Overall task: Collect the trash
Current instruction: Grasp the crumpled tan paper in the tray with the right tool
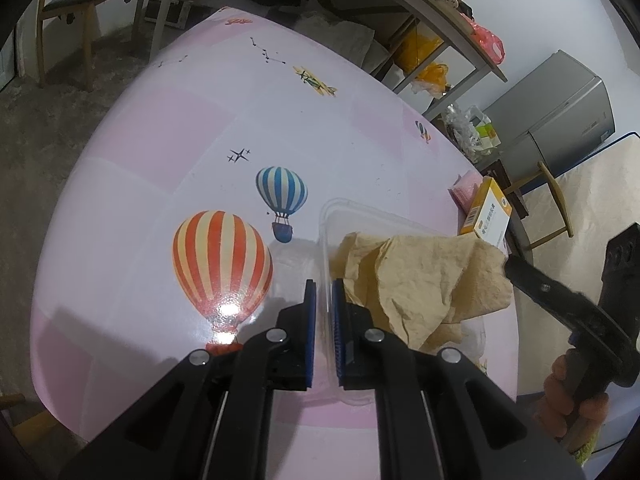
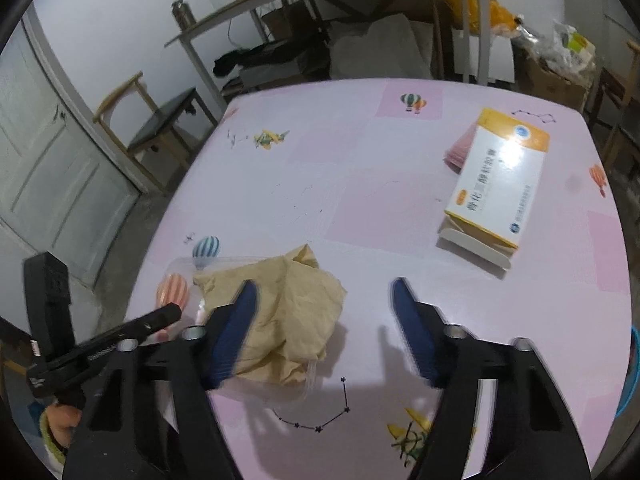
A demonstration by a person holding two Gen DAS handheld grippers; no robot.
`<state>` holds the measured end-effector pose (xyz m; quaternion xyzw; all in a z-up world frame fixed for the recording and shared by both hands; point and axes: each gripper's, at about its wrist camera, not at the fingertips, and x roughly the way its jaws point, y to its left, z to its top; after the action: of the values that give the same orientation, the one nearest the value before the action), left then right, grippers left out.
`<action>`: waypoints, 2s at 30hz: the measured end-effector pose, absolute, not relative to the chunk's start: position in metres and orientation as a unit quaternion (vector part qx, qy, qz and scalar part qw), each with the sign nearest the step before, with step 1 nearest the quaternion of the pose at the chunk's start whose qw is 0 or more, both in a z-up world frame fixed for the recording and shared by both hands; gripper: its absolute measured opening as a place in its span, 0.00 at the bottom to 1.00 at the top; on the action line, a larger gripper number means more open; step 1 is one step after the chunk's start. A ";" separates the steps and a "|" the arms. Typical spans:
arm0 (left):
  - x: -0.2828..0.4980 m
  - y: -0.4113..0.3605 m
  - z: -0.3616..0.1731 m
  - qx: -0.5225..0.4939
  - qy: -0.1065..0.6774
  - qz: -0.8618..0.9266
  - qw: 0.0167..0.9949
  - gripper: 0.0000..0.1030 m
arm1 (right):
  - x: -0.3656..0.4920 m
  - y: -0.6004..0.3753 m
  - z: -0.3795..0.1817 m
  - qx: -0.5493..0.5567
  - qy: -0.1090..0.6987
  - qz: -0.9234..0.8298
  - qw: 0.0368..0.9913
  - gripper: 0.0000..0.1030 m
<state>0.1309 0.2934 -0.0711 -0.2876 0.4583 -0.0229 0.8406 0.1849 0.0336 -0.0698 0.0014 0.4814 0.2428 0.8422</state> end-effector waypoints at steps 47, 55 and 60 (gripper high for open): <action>0.131 0.306 -0.081 -0.326 0.463 -0.048 0.823 0.08 | 0.166 0.123 -0.123 -0.228 0.547 0.279 0.755 0.45; 0.129 0.305 -0.080 -0.329 0.462 -0.047 0.822 0.08 | 0.174 0.113 -0.120 -0.212 0.549 0.250 0.769 0.08; 0.128 0.305 -0.078 -0.325 0.462 -0.046 0.824 0.08 | 0.176 0.101 -0.114 -0.164 0.553 0.251 0.777 0.06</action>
<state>0.1281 0.3048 -0.0783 -0.3250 0.4625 -0.0463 0.8236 0.1757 0.1008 -0.1141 -0.1643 0.5530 0.2513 0.7772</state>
